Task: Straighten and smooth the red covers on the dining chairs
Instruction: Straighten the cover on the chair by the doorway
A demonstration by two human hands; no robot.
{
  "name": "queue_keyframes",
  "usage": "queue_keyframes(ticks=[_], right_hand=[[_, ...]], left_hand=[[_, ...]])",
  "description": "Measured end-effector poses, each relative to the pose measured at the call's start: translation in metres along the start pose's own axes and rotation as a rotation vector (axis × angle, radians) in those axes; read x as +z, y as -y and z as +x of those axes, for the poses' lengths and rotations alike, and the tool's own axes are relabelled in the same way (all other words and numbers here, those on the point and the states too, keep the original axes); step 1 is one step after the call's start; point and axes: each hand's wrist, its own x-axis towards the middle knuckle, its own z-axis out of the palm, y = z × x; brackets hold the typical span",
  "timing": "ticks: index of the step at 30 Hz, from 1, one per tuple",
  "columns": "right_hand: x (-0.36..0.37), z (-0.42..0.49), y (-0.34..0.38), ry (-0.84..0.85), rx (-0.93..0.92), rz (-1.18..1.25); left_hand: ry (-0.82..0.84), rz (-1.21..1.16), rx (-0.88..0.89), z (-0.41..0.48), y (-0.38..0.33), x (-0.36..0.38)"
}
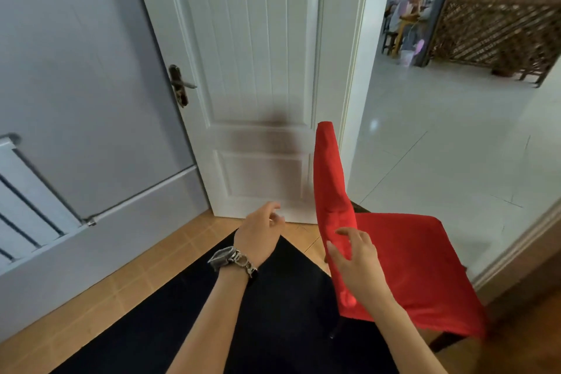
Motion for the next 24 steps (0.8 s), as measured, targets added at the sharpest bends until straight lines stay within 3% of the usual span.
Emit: queue_keyframes(ticks=[5, 11, 16, 24], right_hand=[[0.026, 0.071, 0.009, 0.034, 0.104, -0.155], [0.036, 0.132, 0.013, 0.042, 0.265, -0.282], [0.041, 0.177, 0.023, 0.052, 0.402, -0.404], [0.058, 0.225, 0.04, -0.096, 0.609, -0.422]], left_hand=[[0.212, 0.152, 0.137, 0.096, -0.012, 0.01], [0.343, 0.204, 0.218, 0.185, -0.013, 0.035], [0.417, 0.388, 0.399, 0.248, -0.012, 0.054], [0.624, 0.649, 0.709, 0.335, -0.002, 0.072]])
